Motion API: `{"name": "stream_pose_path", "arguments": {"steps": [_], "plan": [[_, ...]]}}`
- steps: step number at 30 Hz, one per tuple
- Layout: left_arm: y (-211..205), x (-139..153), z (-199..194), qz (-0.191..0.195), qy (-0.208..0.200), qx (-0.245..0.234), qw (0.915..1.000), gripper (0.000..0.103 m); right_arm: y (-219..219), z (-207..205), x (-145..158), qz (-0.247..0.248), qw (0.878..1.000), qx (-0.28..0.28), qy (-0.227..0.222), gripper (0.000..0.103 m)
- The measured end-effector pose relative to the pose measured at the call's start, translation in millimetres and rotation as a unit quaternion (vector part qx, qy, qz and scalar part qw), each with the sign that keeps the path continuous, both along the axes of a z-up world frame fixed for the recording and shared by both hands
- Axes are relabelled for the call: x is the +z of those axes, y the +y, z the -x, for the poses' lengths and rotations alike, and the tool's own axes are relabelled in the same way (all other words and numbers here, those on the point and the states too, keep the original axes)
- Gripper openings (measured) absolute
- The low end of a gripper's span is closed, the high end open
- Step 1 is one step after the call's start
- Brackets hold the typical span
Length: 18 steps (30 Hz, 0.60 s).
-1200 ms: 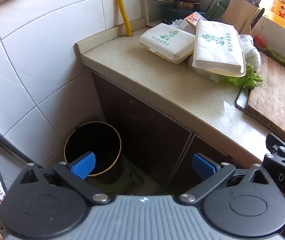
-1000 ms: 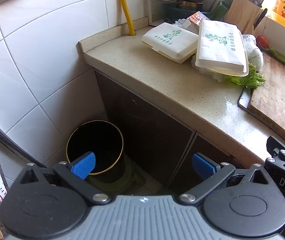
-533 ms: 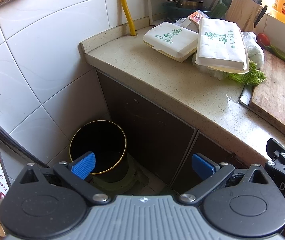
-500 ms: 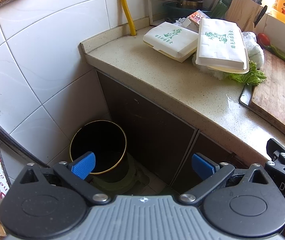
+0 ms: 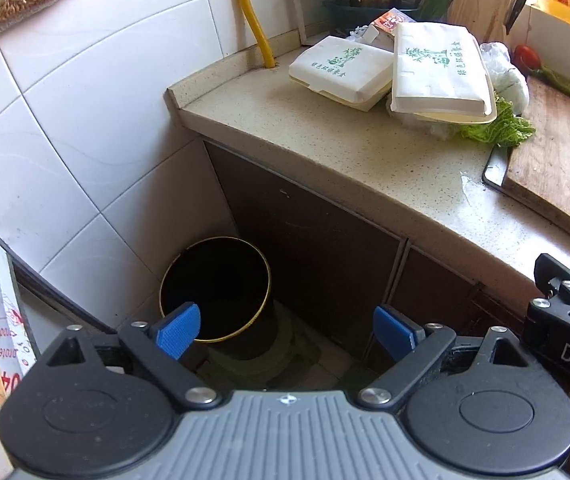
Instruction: Collect trash
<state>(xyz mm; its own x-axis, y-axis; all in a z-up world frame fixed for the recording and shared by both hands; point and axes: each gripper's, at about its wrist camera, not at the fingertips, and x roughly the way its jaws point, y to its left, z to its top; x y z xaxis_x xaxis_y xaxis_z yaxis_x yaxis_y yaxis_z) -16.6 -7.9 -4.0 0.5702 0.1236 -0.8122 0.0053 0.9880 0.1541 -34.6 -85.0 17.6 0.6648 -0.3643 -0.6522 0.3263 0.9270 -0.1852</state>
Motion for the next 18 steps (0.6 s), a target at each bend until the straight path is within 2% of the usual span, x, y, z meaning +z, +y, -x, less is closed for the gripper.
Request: {"name": "stream_pose_path", "arguments": {"steps": [5, 18], "plan": [[-1, 0, 2, 0.008, -0.010, 0.004, 0.9999, 0.091, -1, 0, -1, -0.008, 1.000, 0.000, 0.001, 0.103], [-4, -3, -9, 0.023, 0.016, 0.007, 0.9996, 0.090, -2, -3, -2, -0.014, 1.000, -0.001, 0.006, 0.103]]}}
